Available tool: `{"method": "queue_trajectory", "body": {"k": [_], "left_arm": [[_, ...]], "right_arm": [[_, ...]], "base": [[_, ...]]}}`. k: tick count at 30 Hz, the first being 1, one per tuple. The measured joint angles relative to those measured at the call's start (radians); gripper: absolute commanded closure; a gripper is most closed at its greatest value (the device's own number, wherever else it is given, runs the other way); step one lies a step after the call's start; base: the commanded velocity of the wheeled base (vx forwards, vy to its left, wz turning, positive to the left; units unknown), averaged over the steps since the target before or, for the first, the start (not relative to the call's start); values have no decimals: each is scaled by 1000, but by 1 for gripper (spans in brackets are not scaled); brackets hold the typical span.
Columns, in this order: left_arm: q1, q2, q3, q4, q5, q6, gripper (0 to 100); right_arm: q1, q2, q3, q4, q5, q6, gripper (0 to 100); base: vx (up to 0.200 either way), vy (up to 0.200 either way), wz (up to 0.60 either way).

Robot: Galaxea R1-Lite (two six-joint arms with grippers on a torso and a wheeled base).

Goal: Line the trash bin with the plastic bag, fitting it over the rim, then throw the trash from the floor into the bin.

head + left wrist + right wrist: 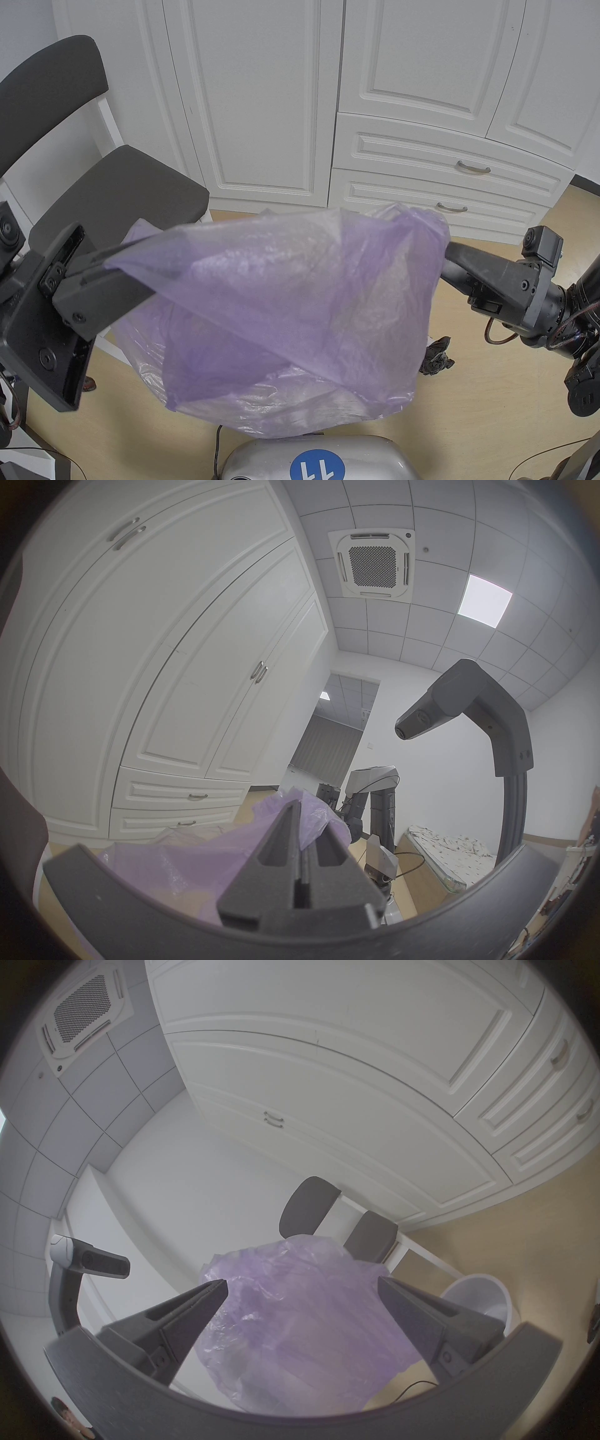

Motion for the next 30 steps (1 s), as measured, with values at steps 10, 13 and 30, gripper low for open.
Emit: {"method": "queue_trajectory", "body": {"k": [10, 13, 30], "left_arm": [[-13, -18, 21, 1, -4, -3, 100], [-19, -27, 23, 1, -5, -3, 100], [-21, -34, 34, 5, -5, -2, 100]], "right_arm": [[-36, -36, -10, 0, 4, 2, 0], [-48, -47, -13, 0, 6, 2, 0], [27, -61, 56, 0, 70, -33, 0]], "base": [[0, 0, 0], [0, 0, 0], [0, 0, 0]]}}
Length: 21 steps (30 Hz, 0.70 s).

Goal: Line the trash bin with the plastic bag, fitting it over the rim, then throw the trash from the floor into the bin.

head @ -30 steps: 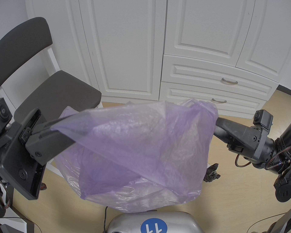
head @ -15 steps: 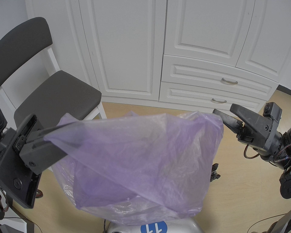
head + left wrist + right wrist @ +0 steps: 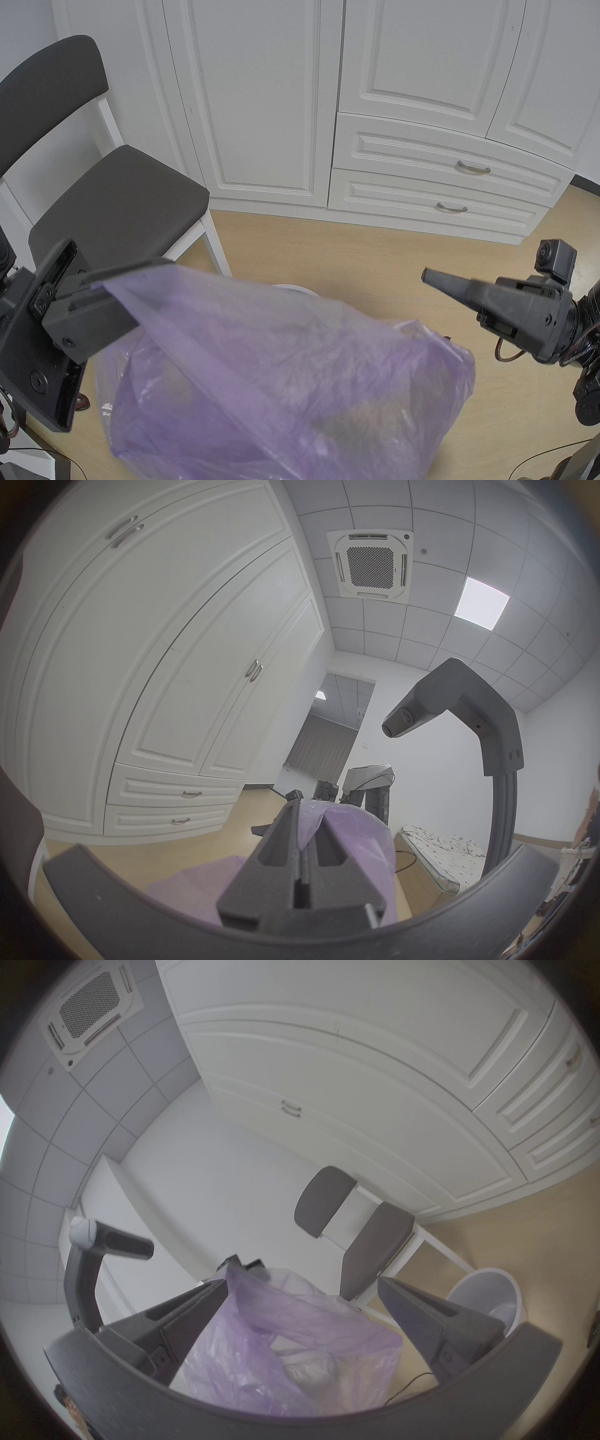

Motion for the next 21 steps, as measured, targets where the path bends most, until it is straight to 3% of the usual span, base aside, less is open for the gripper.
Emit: {"method": "queue_trajectory", "body": {"k": [10, 21], "left_arm": [[12, 2, 26, -5, 3, 0, 100], [17, -10, 1, -13, 3, -20, 100]], "right_arm": [[86, -70, 93, -1, 27, -55, 0], [70, 3, 148, 0, 48, -84, 0]], "base": [[0, 0, 0], [0, 0, 0]]}}
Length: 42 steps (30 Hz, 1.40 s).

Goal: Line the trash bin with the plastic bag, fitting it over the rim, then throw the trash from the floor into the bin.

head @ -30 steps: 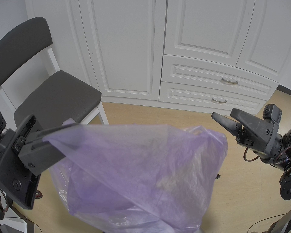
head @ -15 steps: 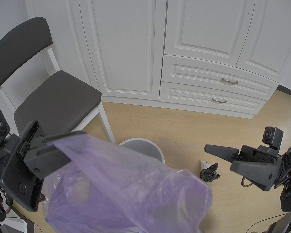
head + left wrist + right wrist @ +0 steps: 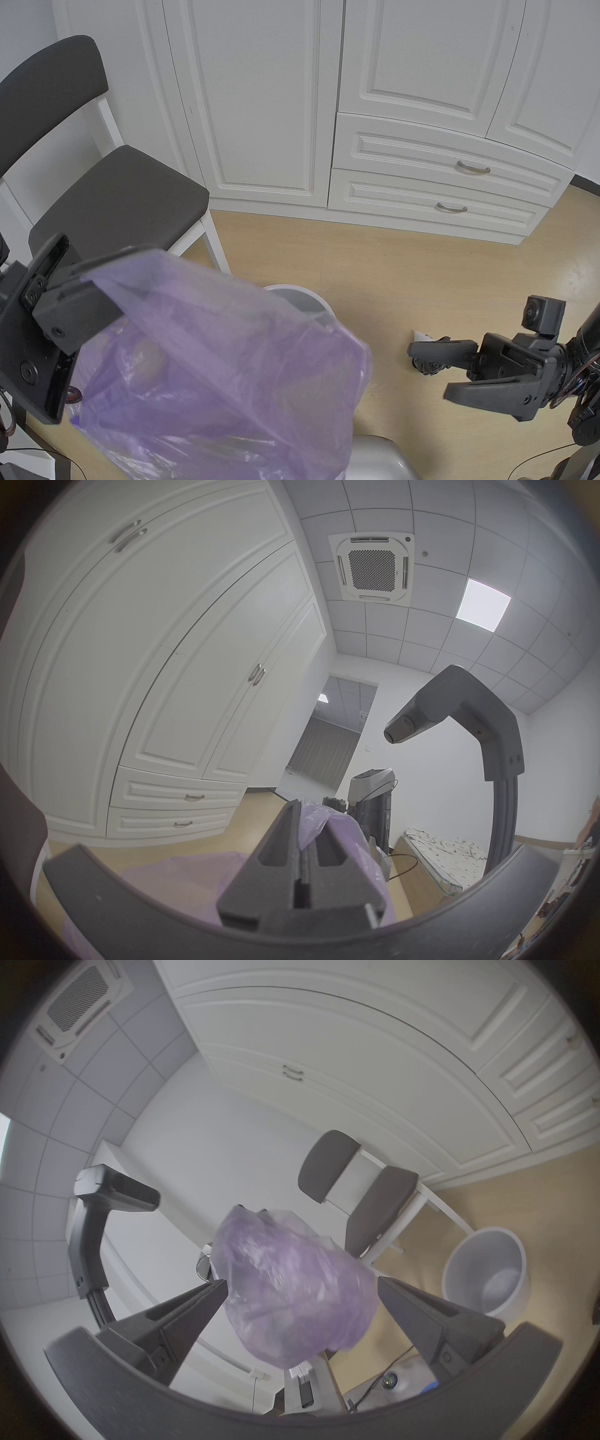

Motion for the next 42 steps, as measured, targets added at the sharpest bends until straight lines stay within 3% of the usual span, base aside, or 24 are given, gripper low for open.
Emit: {"method": "queue_trajectory", "body": {"k": [14, 27, 31, 35, 42], "left_arm": [[-3, -40, 3, -12, 0, -45, 100], [26, -77, 5, -7, 5, -54, 100], [44, -73, -16, -7, 13, -71, 100], [57, -67, -59, -3, 34, -86, 100], [68, -29, -173, 2, 121, -97, 100]], "right_arm": [[43, 209, -99, 0, -1, -11, 0], [-80, 214, -172, 0, -12, -37, 0], [-116, 226, -167, 0, -43, -130, 0], [-134, 269, -162, 0, -117, -265, 0], [-111, 393, -135, 0, -288, -633, 0]], "base": [[0, 0, 0], [0, 0, 0], [0, 0, 0], [0, 0, 0], [0, 0, 0]]}}
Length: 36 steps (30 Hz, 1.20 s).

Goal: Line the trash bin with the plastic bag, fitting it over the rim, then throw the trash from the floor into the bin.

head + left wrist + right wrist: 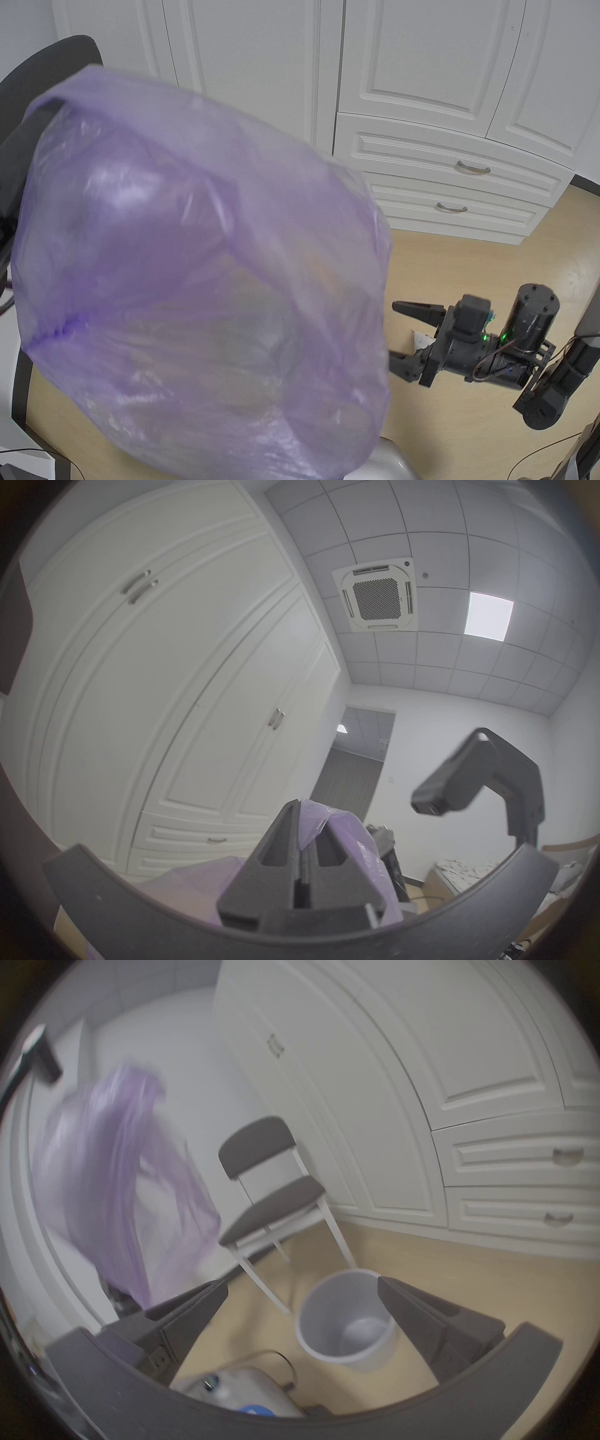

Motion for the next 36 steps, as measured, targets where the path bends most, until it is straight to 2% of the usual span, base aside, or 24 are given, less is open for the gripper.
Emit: {"method": "queue_trajectory", "body": {"k": [3, 7, 14, 19, 29, 36], "left_arm": [[1, 31, -53, 0, 57, -2, 100], [0, 73, -106, 0, 102, -5, 100], [-6, 116, -141, -3, 122, -7, 100], [-11, 129, -149, -7, 126, -9, 100], [-16, 131, -150, -11, 127, -31, 100], [-16, 104, -144, -12, 126, -64, 100]], "right_arm": [[46, 64, 24, 0, -64, -109, 0], [144, 148, 43, 0, -107, -217, 0], [299, 242, 34, 0, -127, -378, 0], [361, 290, -40, 0, -150, -468, 0], [418, 396, -314, 0, -233, -510, 0], [386, 469, -446, 0, -268, -504, 0]], "base": [[0, 0, 0], [0, 0, 0], [0, 0, 0], [0, 0, 0], [0, 0, 0], [0, 0, 0]]}}
